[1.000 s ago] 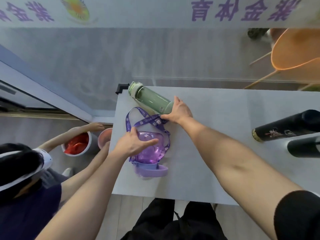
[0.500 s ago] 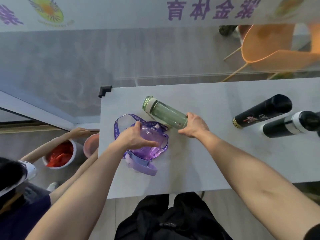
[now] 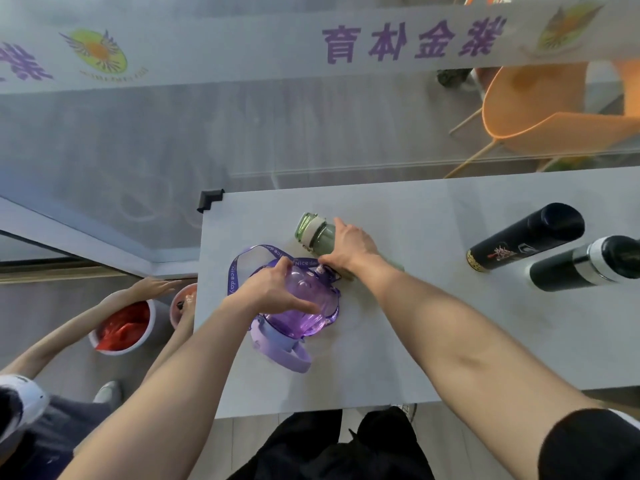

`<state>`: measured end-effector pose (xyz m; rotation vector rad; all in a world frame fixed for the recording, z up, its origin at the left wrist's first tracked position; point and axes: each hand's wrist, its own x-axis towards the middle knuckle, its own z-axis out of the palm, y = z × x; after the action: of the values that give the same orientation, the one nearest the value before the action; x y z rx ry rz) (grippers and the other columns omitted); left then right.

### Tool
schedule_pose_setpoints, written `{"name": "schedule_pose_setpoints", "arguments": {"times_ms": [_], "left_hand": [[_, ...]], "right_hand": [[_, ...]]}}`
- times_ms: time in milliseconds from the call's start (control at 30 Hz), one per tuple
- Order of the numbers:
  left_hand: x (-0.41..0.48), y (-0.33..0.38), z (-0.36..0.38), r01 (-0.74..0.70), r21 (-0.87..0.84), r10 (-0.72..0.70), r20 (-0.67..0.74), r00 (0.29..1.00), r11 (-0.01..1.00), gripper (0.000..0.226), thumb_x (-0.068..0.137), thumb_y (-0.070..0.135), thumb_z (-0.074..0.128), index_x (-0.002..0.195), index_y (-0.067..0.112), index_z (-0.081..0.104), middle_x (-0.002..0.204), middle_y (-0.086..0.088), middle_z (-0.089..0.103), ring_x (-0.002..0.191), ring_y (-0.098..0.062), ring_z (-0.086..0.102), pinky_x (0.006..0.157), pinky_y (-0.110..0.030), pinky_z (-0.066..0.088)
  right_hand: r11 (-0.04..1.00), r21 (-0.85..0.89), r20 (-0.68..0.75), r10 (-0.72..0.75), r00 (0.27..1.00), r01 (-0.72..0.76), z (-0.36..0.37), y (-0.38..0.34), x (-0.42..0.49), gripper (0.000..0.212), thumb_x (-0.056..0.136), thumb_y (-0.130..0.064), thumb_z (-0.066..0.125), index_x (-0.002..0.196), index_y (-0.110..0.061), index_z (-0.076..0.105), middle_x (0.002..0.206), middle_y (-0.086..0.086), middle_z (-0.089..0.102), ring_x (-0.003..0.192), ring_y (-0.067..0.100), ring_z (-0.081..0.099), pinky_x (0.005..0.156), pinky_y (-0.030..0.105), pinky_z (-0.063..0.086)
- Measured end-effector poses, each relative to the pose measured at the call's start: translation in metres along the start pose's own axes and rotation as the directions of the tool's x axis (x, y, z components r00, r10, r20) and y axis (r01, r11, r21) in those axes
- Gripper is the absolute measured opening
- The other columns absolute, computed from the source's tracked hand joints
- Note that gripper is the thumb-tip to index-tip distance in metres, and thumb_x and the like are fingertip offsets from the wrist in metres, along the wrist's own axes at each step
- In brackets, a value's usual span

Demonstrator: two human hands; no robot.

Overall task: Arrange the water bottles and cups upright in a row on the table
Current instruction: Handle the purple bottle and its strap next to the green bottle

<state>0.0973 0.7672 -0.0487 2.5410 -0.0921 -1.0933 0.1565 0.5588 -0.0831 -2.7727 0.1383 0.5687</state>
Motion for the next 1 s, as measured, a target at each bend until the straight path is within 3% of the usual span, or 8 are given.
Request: {"name": "schedule_pose_setpoints", "arguments": {"times_ms": [133,300,433,600,700,833,933,1000], "left_hand": [[0.0,-0.003,0.001,0.001,-0.024,-0.001,-0.005,1.0,1.0,0.137,0.054,0.085,0.089,0.162,0.025,0.03,0.144,-0.004,0.062,0.124,-0.029,0.06,0.104,-0.044,0.053],[-0.001,0.0,-0.001,0.03,-0.055,-0.029,0.01,1.0,0.998,0.137,0.046,0.087,0.09,0.159,0.033,0.035,0.142,0.0,0.063,0.12,-0.028,0.061,0.103,-0.044,0.055],[0.0,0.002,-0.002,0.056,-0.093,-0.055,0.017,0.998,0.994,0.136,0.044,0.082,0.094,0.157,0.035,0.037,0.143,0.002,0.061,0.121,-0.028,0.061,0.105,-0.042,0.053],[-0.006,0.001,0.011,0.049,-0.16,-0.063,-0.085,0.994,0.986,0.143,0.049,0.073,0.098,0.167,0.028,0.031,0.157,-0.002,0.051,0.141,-0.027,0.053,0.115,-0.041,0.046],[-0.011,0.003,0.017,0.061,-0.142,-0.088,-0.191,0.978,0.988,0.142,0.047,0.076,0.097,0.163,0.022,0.036,0.155,-0.003,0.048,0.138,-0.026,0.054,0.115,-0.043,0.047],[-0.024,0.006,0.024,0.053,-0.151,-0.094,-0.282,0.955,0.987,0.135,0.05,0.073,0.097,0.161,0.024,0.037,0.154,-0.002,0.049,0.135,-0.023,0.056,0.113,-0.042,0.05],[-0.036,0.007,0.028,0.063,-0.186,-0.119,-0.312,0.942,0.981,0.126,0.059,0.069,0.096,0.162,0.025,0.036,0.156,-0.001,0.048,0.138,-0.024,0.055,0.113,-0.045,0.049],[-0.044,0.003,0.029,0.072,-0.207,-0.143,-0.347,0.927,0.976,0.109,0.073,0.065,0.092,0.16,0.023,0.041,0.156,-0.003,0.05,0.139,-0.024,0.055,0.114,-0.046,0.049]], "right_hand": [[0.999,0.046,-0.046,-0.021,0.999,0.024,-0.014,0.009,-0.002,0.084,0.065,-0.063,0.089,0.127,-0.015,0.06,0.113,0.008,0.073,0.102,0.03,0.071,0.088,0.037,0.059],[0.911,0.389,-0.32,-0.004,0.948,0.135,-0.051,0.053,-0.045,0.08,0.069,-0.058,0.091,0.129,-0.018,0.058,0.116,0.0,0.072,0.099,0.02,0.069,0.089,0.032,0.058],[0.848,0.508,-0.475,0.13,0.871,0.15,-0.072,0.085,-0.073,0.075,0.069,-0.045,0.098,0.12,-0.015,0.052,0.106,-0.008,0.068,0.092,0.018,0.066,0.081,0.03,0.053],[0.796,0.601,-0.434,0.247,0.866,0.074,-0.061,0.112,-0.091,0.077,0.066,-0.045,0.1,0.117,-0.018,0.048,0.108,-0.004,0.07,0.097,0.024,0.069,0.082,0.033,0.055],[0.755,0.651,-0.41,0.27,0.871,0.073,-0.054,0.121,-0.093,0.079,0.069,-0.048,0.099,0.12,-0.02,0.046,0.11,-0.006,0.069,0.097,0.019,0.065,0.083,0.027,0.05],[0.772,0.631,-0.384,0.227,0.895,0.075,-0.049,0.127,-0.091,0.084,0.071,-0.05,0.099,0.126,-0.018,0.044,0.116,-0.003,0.067,0.102,0.021,0.064,0.086,0.031,0.051],[0.816,0.574,-0.265,0.265,0.927,-0.069,-0.03,0.136,-0.095,0.097,0.069,-0.051,0.098,0.141,-0.012,0.046,0.138,0.008,0.065,0.123,0.028,0.065,0.099,0.038,0.054],[0.857,0.47,-0.124,0.298,0.946,-0.209,-0.007,0.144,-0.106,0.083,0.077,-0.046,0.092,0.141,-0.009,0.054,0.14,0.013,0.066,0.126,0.031,0.066,0.101,0.038,0.052]]}}
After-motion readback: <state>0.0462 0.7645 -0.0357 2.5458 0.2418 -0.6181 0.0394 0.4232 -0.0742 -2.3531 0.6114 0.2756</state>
